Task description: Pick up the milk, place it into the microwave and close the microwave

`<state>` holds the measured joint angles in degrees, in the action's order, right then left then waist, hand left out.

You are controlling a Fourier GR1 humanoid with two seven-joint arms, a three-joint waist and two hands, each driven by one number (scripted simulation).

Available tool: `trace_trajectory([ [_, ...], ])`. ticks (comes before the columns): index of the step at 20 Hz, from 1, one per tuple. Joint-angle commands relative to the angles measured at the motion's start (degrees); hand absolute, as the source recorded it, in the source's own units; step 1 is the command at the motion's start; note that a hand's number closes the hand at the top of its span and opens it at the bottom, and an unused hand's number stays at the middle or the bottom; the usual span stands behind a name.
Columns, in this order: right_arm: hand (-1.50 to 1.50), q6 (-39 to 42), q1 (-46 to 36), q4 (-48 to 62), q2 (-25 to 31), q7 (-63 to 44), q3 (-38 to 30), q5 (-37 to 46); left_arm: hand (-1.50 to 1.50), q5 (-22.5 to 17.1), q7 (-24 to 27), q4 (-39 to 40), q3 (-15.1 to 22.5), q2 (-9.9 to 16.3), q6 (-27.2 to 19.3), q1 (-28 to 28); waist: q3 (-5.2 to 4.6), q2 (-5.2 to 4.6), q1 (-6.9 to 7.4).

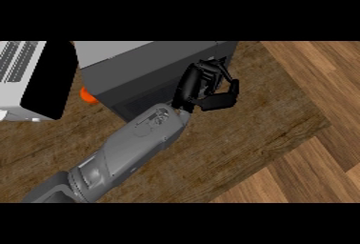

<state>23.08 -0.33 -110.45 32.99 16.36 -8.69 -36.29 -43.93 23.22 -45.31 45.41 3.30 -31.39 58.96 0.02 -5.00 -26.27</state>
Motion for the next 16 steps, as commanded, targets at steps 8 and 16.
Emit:
trace_trajectory([
  [8,-1.5,1.05,-1.48,0.61,1.73,-1.29,-1.4,-3.27,1.5,-0.19,0.02,2.68,1.87,-3.12,-0.95,4.94,0.42,-0.79,-2.31],
  [16,-1.5,0.88,-1.16,0.71,2.47,-2.59,-2.45,-5.62,1.5,-4.56,-0.79,7.13,-4.26,-3.24,-10.71,2.28,0.23,-0.38,1.45],
])
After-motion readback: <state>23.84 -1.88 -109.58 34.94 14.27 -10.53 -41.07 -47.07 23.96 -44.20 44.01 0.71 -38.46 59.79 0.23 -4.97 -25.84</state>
